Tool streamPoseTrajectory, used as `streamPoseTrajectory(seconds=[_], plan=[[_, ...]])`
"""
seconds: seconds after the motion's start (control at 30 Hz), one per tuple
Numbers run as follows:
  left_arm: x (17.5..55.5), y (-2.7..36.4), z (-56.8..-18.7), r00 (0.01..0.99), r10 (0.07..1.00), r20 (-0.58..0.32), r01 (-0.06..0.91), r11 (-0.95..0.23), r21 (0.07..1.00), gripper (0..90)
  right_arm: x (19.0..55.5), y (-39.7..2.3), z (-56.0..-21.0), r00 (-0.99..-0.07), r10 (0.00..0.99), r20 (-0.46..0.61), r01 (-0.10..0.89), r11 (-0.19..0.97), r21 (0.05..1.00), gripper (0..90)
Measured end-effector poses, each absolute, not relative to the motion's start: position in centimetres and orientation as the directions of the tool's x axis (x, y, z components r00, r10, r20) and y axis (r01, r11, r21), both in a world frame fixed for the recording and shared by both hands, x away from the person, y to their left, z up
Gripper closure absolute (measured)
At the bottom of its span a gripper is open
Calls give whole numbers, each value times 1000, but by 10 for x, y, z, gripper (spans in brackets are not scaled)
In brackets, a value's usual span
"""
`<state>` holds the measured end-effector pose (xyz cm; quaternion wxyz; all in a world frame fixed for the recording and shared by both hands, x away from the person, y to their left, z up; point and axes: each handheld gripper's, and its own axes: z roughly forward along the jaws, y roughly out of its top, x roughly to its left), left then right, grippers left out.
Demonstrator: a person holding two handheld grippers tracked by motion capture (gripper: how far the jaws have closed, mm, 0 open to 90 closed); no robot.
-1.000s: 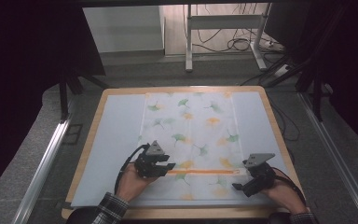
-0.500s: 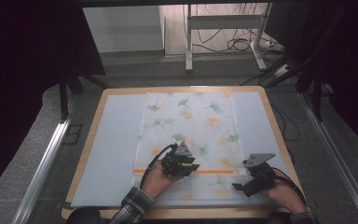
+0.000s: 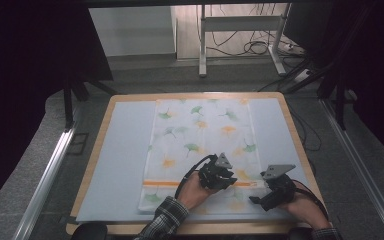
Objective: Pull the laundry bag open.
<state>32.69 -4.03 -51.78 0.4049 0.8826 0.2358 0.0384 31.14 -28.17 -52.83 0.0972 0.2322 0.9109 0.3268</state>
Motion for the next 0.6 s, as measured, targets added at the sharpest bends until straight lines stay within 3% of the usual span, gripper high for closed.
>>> streamPoseTrajectory(seconds=[0.6], plan=[[330, -90, -527, 918, 383, -104, 336, -610, 718, 779, 311, -282, -529, -868, 495, -23, 366, 672, 644, 0]])
